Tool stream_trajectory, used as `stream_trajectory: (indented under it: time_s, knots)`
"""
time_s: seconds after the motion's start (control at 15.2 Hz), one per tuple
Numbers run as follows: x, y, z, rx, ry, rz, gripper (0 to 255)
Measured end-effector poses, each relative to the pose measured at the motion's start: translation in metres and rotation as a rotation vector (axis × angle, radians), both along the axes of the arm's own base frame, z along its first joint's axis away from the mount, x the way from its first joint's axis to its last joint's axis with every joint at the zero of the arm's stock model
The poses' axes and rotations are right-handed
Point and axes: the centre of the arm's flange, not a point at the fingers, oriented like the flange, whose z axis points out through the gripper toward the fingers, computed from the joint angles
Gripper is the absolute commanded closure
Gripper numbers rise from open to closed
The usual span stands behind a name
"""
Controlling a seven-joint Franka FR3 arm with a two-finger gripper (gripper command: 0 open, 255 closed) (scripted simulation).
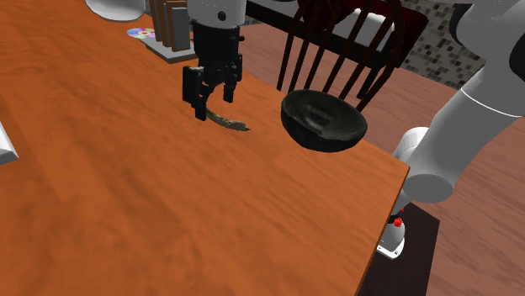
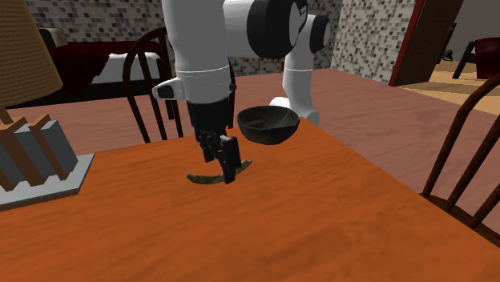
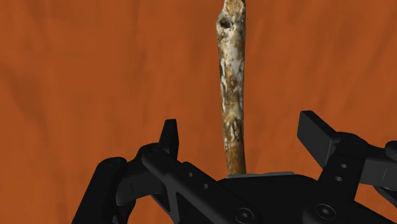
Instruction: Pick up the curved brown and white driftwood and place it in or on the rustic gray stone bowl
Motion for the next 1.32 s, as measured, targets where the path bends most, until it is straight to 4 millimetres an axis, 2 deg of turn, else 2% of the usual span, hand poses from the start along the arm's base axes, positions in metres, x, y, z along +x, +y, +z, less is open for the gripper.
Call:
stream_trajectory:
  time_s: [0.2, 0.53, 0.59, 1.32]
  knots:
    - [-0.0007, 0.0008, -0.0099, 0.000, 0.000, 0.000, 0]
    - [-0.0004, 0.0004, -0.0124, 0.000, 0.000, 0.000, 0]
    - [-0.0004, 0.0004, -0.0124, 0.000, 0.000, 0.000, 255]
    - [-0.0004, 0.0003, -0.0099, 0.000, 0.000, 0.000, 255]
